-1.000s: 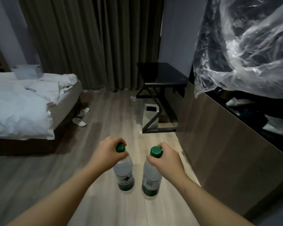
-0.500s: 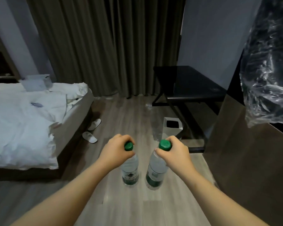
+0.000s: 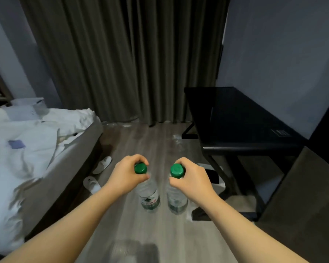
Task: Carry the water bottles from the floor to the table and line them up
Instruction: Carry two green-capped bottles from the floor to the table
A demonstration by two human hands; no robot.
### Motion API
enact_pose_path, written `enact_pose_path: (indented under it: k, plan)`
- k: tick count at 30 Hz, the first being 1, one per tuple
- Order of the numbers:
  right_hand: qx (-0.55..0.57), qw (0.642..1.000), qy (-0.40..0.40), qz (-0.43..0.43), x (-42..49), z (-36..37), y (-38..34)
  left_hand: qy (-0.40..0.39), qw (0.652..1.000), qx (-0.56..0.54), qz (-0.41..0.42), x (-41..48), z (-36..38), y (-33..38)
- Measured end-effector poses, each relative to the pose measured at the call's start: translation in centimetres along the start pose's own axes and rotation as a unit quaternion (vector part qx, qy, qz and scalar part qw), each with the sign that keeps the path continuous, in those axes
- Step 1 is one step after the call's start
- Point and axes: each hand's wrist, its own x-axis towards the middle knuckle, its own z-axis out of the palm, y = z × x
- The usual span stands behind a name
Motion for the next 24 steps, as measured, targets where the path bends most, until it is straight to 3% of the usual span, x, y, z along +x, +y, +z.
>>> enact_pose_path:
  k: [9,15,24]
  plan:
    - [-0.028,0.999,-0.023,0.019,19.4,1.6,2.6,-0.028,1.0,-0.011,0.003,19.6,0.6,-5.8]
    - [-0.029,0.997,-0.049,0.06,34.0,4.6,3.6,-0.068,0.996,0.016,0.051,34.3,0.5,-9.8]
    - [-0.011,0.997,-0.01,0.07,53.5,5.9,6.1,-0.08,0.992,0.041,0.093,54.4,2.0,-13.1]
